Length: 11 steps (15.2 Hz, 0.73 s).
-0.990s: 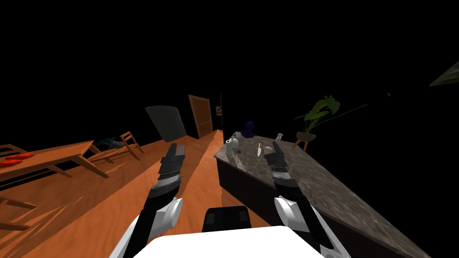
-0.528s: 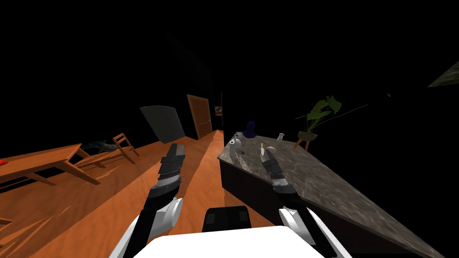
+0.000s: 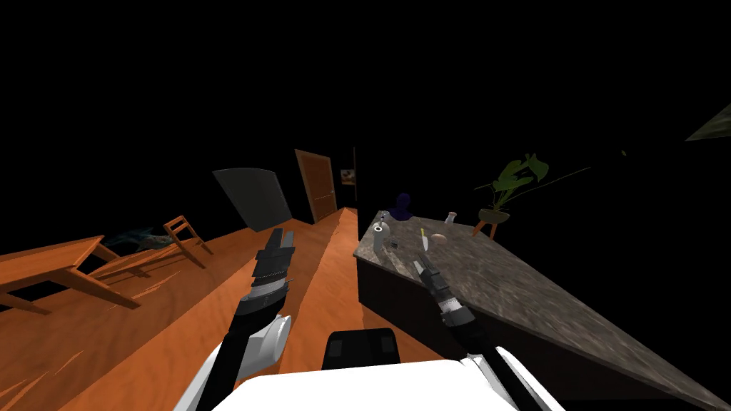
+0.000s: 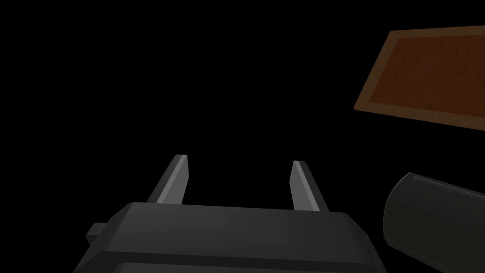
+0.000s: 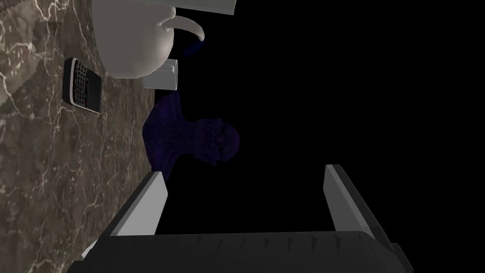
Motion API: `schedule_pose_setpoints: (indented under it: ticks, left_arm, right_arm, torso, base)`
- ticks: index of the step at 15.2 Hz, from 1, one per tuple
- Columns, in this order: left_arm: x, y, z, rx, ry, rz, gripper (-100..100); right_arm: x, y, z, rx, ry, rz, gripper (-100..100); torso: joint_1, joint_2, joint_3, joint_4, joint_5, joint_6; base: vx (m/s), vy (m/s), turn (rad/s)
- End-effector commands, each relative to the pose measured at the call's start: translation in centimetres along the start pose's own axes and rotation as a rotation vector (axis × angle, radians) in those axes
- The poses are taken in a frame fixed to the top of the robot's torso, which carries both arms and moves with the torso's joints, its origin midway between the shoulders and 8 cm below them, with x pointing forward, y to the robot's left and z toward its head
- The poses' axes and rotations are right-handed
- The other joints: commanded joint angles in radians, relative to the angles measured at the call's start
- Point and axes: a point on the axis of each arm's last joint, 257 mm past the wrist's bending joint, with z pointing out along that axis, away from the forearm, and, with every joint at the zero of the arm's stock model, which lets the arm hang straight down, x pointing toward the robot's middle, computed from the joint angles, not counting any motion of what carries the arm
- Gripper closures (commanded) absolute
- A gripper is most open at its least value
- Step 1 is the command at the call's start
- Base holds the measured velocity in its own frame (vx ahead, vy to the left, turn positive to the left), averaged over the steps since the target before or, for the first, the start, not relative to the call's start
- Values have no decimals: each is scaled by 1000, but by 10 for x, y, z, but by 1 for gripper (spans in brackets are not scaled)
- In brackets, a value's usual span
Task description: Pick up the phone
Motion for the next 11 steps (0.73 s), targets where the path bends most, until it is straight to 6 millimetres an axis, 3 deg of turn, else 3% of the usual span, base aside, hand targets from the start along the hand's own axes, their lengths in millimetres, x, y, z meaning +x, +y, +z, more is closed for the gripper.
schedule_pose_setpoints:
  ticks: [1, 2, 3, 5, 6, 10, 11]
  left_arm:
    - [0, 0, 0, 0, 0, 0, 0]
    - [0, 0, 0, 0, 0, 0, 0]
    - [0, 0, 0, 0, 0, 0, 0]
    - [0, 0, 0, 0, 0, 0, 0]
    - [0, 0, 0, 0, 0, 0, 0]
    - [0, 0, 0, 0, 0, 0, 0]
    - [0, 0, 0, 0, 0, 0, 0]
  right_arm:
    - [1, -22, -12, 49, 31, -21, -100]
    - [1, -22, -12, 49, 31, -21, -100]
    - [5, -42, -26, 99, 68, -43, -100]
    - [3, -48, -29, 114, 70, -48, -100]
    - [5, -66, -44, 163, 109, -70, -100]
    - [1, -98, -70, 249, 153, -104, -100]
    - [3, -111, -87, 291, 194, -126, -100]
  torso:
    - [0, 0, 0, 0, 0, 0]
    - [-1, 0, 0, 0, 0, 0]
    - [-2, 1, 0, 0, 0, 0]
    - [1, 0, 0, 0, 0, 0]
    - [-1, 0, 0, 0, 0, 0]
    - [2, -3, -1, 0, 0, 0]
    - [1, -1, -1, 0, 0, 0]
  base:
    - [45, 117, -64]
    - [30, 86, -30]
    - [47, 142, -53]
    - [55, 136, -57]
    - [49, 127, -45]
    - [69, 156, -71]
    - [52, 152, -38]
